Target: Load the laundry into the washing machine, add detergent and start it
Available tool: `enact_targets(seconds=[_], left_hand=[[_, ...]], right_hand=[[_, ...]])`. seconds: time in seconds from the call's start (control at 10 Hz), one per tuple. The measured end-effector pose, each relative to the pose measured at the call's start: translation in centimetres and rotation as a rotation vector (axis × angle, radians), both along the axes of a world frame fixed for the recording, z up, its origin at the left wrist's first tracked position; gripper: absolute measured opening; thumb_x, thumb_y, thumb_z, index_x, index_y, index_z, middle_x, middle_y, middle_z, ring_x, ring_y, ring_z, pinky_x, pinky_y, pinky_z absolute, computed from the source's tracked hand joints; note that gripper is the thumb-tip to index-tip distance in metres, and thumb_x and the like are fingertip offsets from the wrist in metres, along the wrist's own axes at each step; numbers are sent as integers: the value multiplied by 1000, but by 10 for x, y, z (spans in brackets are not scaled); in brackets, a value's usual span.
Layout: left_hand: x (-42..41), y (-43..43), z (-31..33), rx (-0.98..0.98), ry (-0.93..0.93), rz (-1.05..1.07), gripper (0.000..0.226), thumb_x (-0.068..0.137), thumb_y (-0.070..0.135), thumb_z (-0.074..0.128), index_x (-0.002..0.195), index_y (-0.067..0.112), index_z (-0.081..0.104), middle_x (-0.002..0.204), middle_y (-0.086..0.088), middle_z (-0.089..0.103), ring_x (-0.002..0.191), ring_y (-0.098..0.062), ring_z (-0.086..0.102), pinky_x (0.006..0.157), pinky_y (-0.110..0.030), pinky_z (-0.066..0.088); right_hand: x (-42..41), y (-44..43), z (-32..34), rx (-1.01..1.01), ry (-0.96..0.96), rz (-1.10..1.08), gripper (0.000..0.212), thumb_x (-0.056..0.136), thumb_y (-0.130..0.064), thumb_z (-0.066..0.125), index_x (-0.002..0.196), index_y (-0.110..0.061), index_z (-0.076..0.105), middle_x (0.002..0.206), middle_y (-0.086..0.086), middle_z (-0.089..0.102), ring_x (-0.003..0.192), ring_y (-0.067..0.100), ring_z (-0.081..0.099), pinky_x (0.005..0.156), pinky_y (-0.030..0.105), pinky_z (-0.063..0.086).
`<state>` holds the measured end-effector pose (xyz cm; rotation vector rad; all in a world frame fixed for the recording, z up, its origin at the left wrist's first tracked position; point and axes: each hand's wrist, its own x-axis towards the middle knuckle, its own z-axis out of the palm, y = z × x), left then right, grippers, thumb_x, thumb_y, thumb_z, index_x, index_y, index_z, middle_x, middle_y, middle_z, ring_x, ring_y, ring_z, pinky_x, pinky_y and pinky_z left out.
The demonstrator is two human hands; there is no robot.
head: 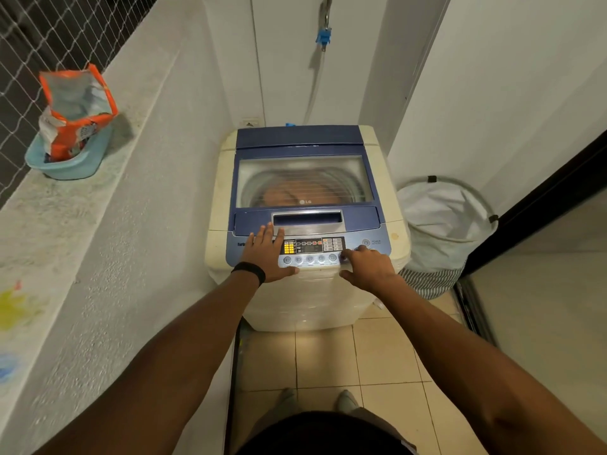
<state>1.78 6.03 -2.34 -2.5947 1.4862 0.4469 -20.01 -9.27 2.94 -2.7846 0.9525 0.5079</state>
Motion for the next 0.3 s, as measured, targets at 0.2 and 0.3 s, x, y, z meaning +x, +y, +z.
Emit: enact_targets(seconds=[0.2,0.3], left_hand=[[4,-6,16,73,-8,8,107,86,86,41,164,22,6,172,-12,1,158,-32,8,126,-59,8],[9,-17,35,84,-9,10,99,87,86,39,163,26,17,171,-8,15,155,-32,19,124,-63,9]], right_hand=[[16,-16,24,40,133,68,58,90,-65,60,138,-30,58,133,8,61,120,31,59,94,41,49],[31,-30,42,92,164,76,68,86,-75,57,138,-30,58,138,4,61,126,30,57,100,42,48]])
